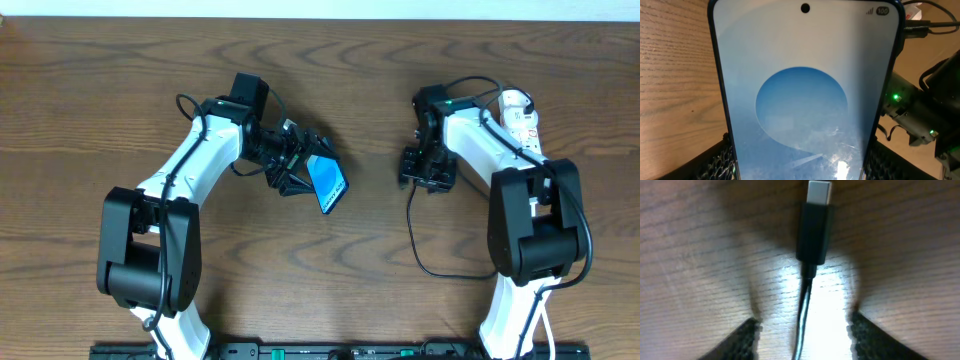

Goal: Plug charger to phone and switch on socket
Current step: 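Grasp the USB-C plug end of the cable with the right gripper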

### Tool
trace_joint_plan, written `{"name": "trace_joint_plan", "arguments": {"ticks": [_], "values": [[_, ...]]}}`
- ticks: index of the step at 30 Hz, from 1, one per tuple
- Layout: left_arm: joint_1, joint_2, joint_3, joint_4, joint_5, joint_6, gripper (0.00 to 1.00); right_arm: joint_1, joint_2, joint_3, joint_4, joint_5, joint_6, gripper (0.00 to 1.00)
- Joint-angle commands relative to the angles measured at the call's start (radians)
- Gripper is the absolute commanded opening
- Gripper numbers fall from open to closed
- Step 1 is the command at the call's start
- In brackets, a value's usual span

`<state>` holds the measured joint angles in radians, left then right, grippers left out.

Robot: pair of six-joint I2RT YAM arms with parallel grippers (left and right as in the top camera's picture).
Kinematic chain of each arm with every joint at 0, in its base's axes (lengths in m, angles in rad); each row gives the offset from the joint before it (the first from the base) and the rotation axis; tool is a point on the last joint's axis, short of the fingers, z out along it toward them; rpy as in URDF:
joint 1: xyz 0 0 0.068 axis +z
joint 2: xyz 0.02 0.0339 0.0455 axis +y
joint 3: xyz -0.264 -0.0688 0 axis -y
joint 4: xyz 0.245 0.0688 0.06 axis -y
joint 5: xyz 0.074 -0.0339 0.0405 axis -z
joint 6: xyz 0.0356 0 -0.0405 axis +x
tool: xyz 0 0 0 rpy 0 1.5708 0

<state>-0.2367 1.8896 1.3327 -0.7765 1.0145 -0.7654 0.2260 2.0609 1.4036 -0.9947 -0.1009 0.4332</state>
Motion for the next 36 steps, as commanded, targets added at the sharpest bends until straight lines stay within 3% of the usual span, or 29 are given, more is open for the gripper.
{"name": "trace_joint_plan", "arguments": {"ticks": [1,3,6,8,11,12,15,19,24,26,29,36], "values": [[0.003,-0.021,0.005,0.001,0.022,-0.002,0.69,0.005,-0.013,-0.006,0.006,0.058,0.021,0.71],[0.002,-0.021,0.005,0.001,0.022,-0.002,0.69,0.005,-0.013,-0.006,0.003,0.058,0.074,0.71],[0.003,-0.021,0.005,0.001,0.022,-0.002,0.69,0.005,-0.013,-0.006,-0.005,0.057,0.144,0.62],[0.003,-0.021,0.005,0.001,0.021,-0.002,0.69,0.005,-0.013,-0.006,-0.008,0.057,0.182,0.46],[0.003,-0.021,0.005,0.001,0.021,-0.002,0.69,0.005,-0.013,-0.006,-0.007,0.027,0.203,0.33],[0.003,-0.021,0.005,0.001,0.021,-0.002,0.69,0.005,-0.013,-0.006,-0.008,0.013,0.202,0.22],[0.003,-0.021,0.005,0.001,0.021,-0.002,0.69,0.005,-0.013,-0.006,-0.008,0.025,0.197,0.09],[0.003,-0.021,0.005,0.001,0.021,-0.002,0.69,0.003,-0.013,-0.006,0.005,0.031,0.198,0.12],[0.002,-0.021,0.005,0.001,0.021,-0.002,0.69,0.003,-0.013,-0.006,0.031,0.054,0.198,0.51],[0.003,-0.021,0.005,0.001,0.021,-0.001,0.69,0.003,-0.013,-0.006,0.035,0.084,0.198,0.52],[0.002,-0.021,0.005,0.001,0.021,-0.002,0.69,0.003,-0.013,-0.006,0.046,0.098,0.198,0.45],[0.002,-0.021,0.005,0.000,0.021,-0.002,0.69,0.003,-0.013,-0.006,0.090,0.092,0.198,0.10]]}}
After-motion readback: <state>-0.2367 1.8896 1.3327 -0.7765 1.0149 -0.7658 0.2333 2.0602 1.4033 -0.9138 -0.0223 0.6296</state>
